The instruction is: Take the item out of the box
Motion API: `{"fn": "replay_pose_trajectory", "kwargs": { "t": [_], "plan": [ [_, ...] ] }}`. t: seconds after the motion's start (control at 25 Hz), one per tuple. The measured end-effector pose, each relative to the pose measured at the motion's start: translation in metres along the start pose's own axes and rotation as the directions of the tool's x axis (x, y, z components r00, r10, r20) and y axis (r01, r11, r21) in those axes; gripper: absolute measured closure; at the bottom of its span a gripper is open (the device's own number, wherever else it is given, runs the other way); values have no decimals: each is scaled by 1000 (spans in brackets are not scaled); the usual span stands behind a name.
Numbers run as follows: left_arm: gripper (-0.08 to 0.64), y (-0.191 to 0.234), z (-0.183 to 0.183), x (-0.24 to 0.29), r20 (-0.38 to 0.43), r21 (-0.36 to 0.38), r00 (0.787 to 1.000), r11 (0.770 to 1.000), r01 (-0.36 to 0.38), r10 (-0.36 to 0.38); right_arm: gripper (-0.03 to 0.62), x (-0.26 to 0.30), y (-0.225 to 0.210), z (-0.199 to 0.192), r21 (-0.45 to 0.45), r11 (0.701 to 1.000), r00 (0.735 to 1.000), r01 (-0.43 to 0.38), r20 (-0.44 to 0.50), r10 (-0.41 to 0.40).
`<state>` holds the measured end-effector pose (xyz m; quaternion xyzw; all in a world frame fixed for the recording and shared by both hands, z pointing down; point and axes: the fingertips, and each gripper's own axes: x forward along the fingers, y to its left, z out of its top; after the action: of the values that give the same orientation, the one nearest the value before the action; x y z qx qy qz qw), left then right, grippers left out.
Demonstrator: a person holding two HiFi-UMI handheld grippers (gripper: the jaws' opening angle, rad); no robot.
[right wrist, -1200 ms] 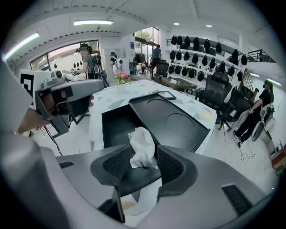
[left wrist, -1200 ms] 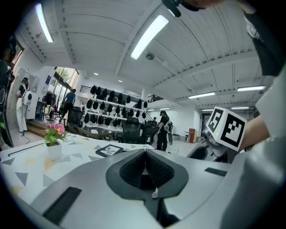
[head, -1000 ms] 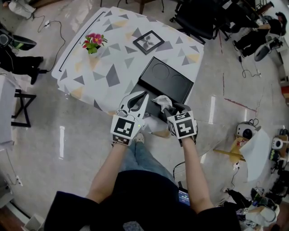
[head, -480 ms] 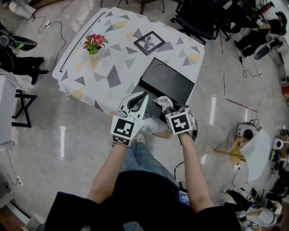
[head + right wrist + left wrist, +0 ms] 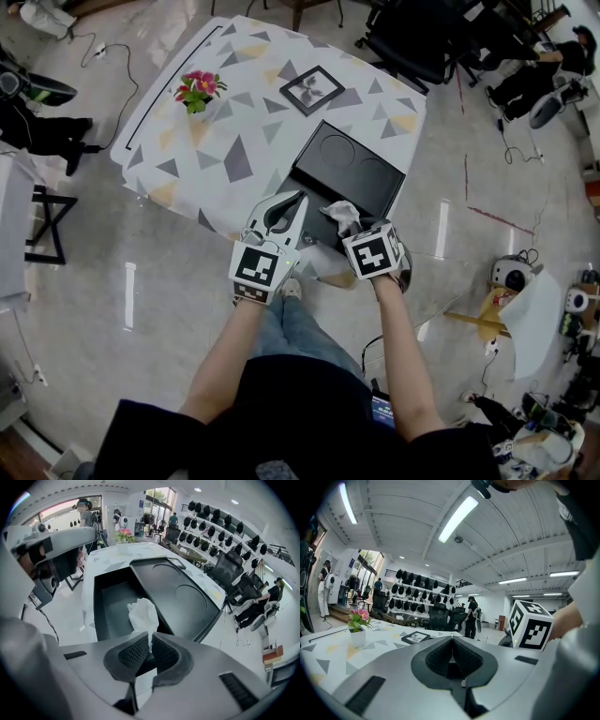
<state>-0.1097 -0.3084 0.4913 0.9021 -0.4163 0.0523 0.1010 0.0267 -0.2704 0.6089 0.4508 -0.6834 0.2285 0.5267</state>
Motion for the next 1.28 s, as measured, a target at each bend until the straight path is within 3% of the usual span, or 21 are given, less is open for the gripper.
{"fn": "replay_pose_trajectory", "kwargs": {
  "t": [0.56,0.92,1.12,1.28],
  "plan": [
    [540,-3,3,-1,4,5,1000,1000,7,-7,581,-12,-1,5,0,1000,999,-4,36,4],
    [540,-4,12,2,12,19,1000,1000,3,-3,581,-41,-4,23,29,999,986,-32,165,27],
    [540,-3,21,2,18,39,1000,999,-5,5,581,-59,-11,36,80,995,958,-66,285,41],
    [540,-4,30,2,28,56,1000,998,-15,13,581,-79,-21,47,137,986,906,-95,422,29]
  ]
}}
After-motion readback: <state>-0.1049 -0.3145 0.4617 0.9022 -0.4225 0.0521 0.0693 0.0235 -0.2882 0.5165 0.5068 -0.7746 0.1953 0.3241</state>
